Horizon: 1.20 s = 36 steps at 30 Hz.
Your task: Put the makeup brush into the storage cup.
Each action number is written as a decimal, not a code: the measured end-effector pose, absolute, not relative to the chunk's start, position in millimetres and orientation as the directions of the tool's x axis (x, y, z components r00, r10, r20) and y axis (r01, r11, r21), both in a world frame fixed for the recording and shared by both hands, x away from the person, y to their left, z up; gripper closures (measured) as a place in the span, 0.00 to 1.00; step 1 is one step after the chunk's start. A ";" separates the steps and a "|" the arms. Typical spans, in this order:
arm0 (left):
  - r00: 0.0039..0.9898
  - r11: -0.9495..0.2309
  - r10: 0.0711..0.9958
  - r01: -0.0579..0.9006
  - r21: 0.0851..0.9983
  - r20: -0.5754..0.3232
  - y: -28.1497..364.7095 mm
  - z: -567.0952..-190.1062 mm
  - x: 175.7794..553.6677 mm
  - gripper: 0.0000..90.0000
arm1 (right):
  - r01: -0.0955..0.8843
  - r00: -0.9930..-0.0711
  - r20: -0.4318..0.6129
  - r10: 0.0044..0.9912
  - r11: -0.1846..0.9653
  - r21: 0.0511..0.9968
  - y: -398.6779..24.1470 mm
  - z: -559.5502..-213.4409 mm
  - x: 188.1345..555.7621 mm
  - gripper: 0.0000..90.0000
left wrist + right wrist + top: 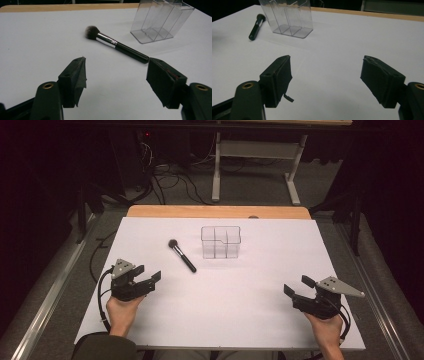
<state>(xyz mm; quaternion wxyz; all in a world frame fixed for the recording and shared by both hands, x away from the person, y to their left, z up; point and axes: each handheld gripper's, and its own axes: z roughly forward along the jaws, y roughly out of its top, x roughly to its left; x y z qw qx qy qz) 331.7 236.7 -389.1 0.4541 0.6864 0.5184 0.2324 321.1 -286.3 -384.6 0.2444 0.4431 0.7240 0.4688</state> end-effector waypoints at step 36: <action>0.363 -0.053 0.920 0.490 0.870 -0.149 233.4 -386.7 328.4 0.36 | 0.405 -0.484 0.067 0.873 0.155 0.901 -288.5 -384.8 320.3 0.29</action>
